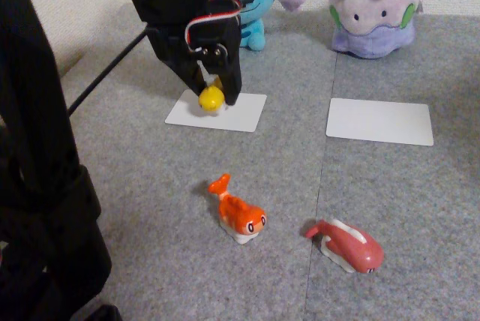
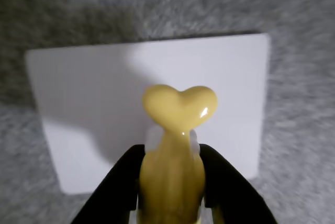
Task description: Wooper wants to eat egg sudhi, and Goomy wants to eat shrimp sushi
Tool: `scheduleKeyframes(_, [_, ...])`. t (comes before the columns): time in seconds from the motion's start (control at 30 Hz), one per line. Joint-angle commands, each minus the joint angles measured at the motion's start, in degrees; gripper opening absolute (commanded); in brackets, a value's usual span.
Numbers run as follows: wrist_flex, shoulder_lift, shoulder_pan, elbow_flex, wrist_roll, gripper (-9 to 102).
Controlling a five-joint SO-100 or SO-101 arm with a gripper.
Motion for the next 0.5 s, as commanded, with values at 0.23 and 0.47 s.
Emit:
scheduleKeyframes(0.23, [-0.7, -2.29, 0.53, -4.66, 0.26, 16])
scheduleKeyframes(0.47, [0.62, -2.29, 0.0, -7.82, 0.88, 34])
